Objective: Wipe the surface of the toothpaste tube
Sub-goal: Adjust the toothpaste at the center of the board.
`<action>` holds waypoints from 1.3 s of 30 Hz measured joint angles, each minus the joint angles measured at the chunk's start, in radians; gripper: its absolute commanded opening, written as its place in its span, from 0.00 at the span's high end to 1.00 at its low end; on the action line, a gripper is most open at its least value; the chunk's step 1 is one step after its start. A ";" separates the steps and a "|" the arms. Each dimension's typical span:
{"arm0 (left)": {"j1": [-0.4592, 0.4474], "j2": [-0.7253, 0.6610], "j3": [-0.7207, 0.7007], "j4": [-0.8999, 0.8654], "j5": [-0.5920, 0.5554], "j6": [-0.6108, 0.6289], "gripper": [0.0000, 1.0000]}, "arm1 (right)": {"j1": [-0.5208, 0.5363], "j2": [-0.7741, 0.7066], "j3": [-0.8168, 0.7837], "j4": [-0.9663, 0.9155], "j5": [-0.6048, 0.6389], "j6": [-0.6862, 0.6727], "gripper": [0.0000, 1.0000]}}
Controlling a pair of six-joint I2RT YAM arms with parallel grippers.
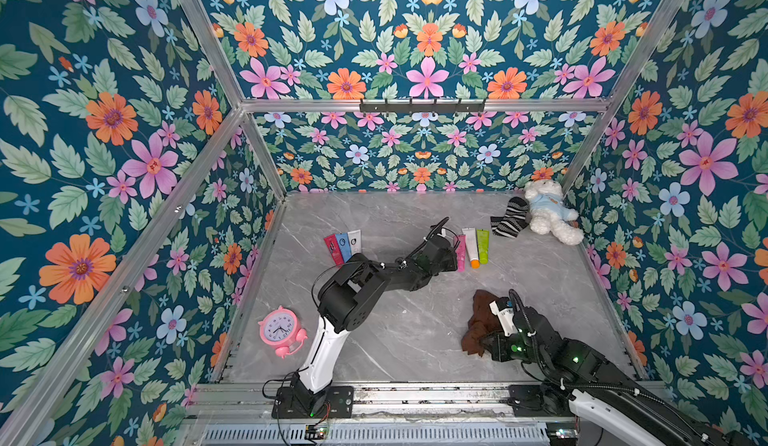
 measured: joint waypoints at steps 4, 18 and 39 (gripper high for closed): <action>0.000 0.030 0.019 -0.021 0.011 0.003 0.84 | 0.000 0.000 0.000 -0.001 0.000 0.000 1.00; -0.004 0.125 0.144 -0.047 0.028 0.027 0.86 | 0.000 -0.007 0.000 -0.002 0.000 0.003 1.00; 0.022 -0.492 -0.202 -0.385 -0.306 0.189 0.42 | 0.000 -0.038 -0.003 -0.005 -0.008 0.002 1.00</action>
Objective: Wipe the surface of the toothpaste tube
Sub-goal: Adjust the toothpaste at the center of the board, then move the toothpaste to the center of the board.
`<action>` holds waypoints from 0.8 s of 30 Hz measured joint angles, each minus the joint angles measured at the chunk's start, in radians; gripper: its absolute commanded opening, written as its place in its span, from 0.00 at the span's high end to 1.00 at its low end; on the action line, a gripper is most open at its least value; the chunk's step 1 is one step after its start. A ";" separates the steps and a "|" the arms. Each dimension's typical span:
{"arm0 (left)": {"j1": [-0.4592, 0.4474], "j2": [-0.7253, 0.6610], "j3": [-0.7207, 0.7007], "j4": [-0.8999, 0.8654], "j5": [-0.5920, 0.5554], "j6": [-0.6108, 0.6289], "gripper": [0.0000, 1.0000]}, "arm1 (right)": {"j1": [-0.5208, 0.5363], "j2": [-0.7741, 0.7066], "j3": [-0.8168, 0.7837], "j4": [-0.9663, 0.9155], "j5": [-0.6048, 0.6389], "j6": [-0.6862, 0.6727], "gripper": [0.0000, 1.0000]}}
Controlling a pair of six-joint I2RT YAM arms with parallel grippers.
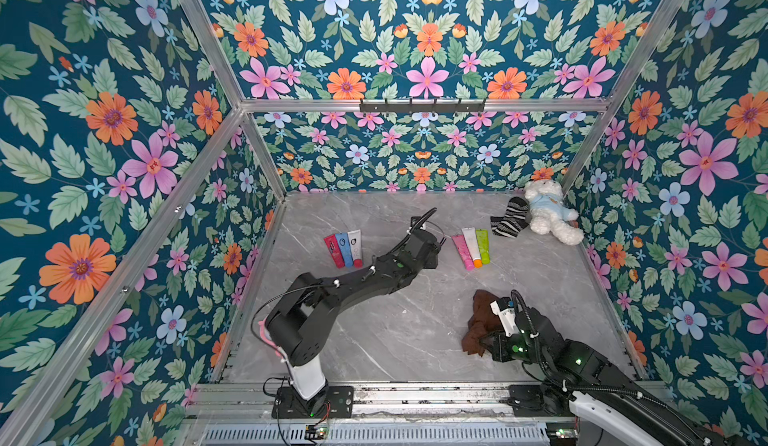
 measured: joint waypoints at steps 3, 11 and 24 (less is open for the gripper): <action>0.055 -0.118 -0.070 -0.107 -0.067 0.022 0.42 | 0.000 -0.016 -0.002 0.000 0.000 -0.003 1.00; 0.297 -0.252 -0.252 -0.215 -0.050 0.077 0.41 | 0.002 -0.044 -0.010 0.000 -0.002 -0.014 1.00; 0.458 -0.158 -0.241 -0.167 0.109 0.143 0.47 | 0.004 -0.037 -0.010 0.000 -0.003 -0.015 1.00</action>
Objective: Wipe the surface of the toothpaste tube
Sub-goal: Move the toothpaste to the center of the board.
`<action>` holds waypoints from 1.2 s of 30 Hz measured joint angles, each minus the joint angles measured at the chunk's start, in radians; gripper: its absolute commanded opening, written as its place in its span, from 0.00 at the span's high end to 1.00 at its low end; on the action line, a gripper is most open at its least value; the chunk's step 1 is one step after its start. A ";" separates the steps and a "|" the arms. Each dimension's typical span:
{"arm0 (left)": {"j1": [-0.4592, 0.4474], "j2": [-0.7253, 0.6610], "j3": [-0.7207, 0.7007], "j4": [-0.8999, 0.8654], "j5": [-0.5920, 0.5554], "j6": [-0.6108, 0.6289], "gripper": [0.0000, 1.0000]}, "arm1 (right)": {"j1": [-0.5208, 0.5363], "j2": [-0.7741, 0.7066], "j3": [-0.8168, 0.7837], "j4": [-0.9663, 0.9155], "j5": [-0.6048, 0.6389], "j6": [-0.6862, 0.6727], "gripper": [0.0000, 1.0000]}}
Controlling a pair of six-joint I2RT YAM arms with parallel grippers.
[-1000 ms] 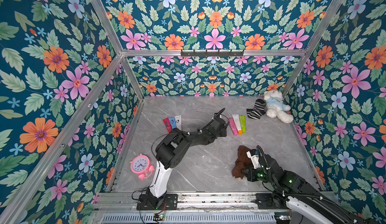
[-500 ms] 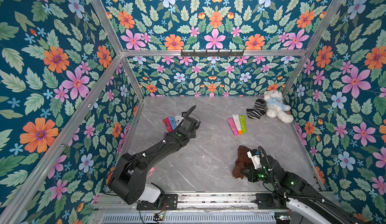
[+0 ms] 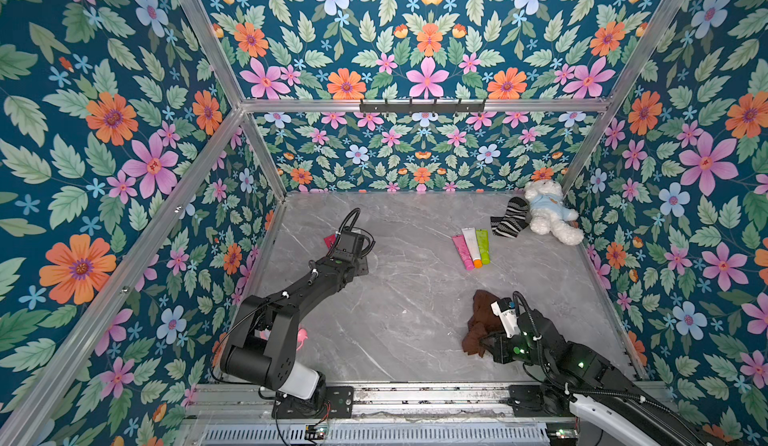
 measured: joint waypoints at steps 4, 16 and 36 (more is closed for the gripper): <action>0.018 0.047 0.029 0.023 0.029 0.011 0.54 | 0.000 0.002 0.000 0.000 -0.001 -0.002 1.00; 0.044 0.200 0.084 0.082 0.108 0.034 0.56 | 0.001 0.011 0.000 0.000 -0.015 -0.002 1.00; 0.049 0.296 0.117 0.152 0.125 0.053 0.88 | 0.001 0.016 0.000 0.000 -0.015 -0.002 1.00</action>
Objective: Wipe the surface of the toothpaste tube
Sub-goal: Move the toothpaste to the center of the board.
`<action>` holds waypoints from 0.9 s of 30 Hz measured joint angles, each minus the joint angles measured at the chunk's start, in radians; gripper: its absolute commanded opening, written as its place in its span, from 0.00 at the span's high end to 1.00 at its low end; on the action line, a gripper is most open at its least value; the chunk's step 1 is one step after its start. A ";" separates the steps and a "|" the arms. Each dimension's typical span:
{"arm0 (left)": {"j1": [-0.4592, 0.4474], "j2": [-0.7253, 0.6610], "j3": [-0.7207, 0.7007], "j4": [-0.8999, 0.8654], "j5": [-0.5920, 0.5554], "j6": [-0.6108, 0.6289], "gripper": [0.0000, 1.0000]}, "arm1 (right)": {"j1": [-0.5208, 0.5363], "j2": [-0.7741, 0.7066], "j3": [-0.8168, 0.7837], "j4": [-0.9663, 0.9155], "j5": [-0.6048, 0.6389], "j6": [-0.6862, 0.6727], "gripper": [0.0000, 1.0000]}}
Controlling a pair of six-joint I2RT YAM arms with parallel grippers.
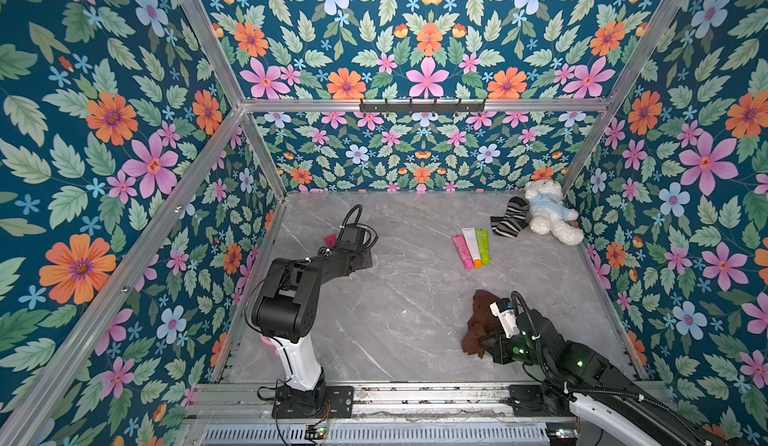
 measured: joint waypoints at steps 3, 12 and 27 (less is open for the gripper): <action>-0.015 -0.028 -0.012 -0.026 0.015 0.004 0.90 | 0.000 0.006 0.000 0.000 0.000 0.000 1.00; -0.333 -0.254 -0.085 -0.092 0.015 0.009 0.94 | 0.000 0.050 0.024 -0.001 0.064 0.007 1.00; -0.713 -0.421 -0.425 -0.039 0.000 0.032 0.99 | -0.031 0.459 0.209 0.169 0.122 -0.052 1.00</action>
